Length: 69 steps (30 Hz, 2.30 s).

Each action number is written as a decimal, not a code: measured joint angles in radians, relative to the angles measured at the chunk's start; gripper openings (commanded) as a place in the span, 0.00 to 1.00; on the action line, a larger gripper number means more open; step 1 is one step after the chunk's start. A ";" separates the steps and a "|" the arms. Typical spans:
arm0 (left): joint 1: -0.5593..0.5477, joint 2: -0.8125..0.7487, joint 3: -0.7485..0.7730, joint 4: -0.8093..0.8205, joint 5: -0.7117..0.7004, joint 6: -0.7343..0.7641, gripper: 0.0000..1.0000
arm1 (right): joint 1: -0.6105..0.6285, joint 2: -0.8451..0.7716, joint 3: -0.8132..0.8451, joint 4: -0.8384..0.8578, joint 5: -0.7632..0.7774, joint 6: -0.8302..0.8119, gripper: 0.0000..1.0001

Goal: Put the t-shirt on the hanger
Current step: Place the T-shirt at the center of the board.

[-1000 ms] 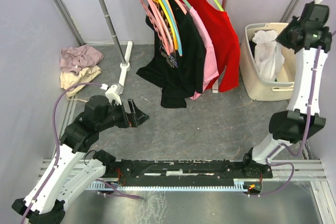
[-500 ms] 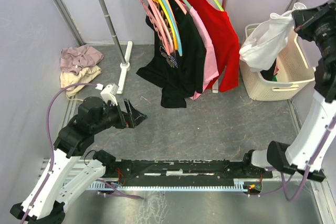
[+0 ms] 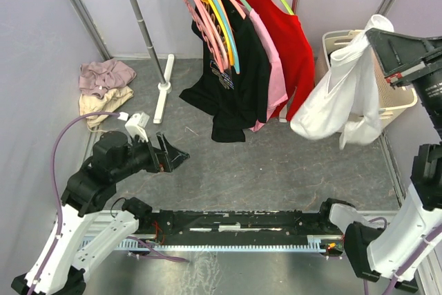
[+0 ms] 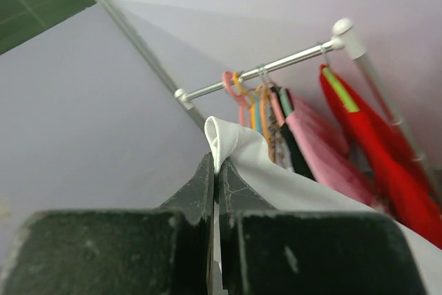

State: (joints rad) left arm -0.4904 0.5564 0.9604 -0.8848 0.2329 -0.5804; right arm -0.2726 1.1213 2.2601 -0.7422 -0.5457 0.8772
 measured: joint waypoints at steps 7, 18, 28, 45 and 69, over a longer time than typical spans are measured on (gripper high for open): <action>0.000 -0.019 0.008 -0.005 0.000 0.000 0.99 | 0.002 -0.119 -0.411 0.211 -0.163 0.254 0.01; 0.000 -0.032 0.032 -0.058 -0.027 0.000 0.99 | 0.145 -0.226 -0.798 0.092 -0.211 0.195 0.01; 0.000 -0.042 0.051 -0.075 -0.069 0.000 1.00 | 0.598 -0.162 -1.003 -0.027 -0.009 0.051 0.01; 0.000 -0.103 0.154 -0.229 -0.186 0.000 0.99 | 1.417 0.383 -0.674 0.004 0.443 -0.024 0.35; 0.000 0.122 0.088 -0.149 -0.098 0.019 0.99 | 1.064 -0.055 -1.130 -0.422 0.922 -0.081 0.71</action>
State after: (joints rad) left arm -0.4904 0.6781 1.0481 -1.0336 0.1345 -0.5617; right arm 0.7910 1.0664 1.1297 -1.1637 0.3763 0.7963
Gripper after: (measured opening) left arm 0.992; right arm 0.718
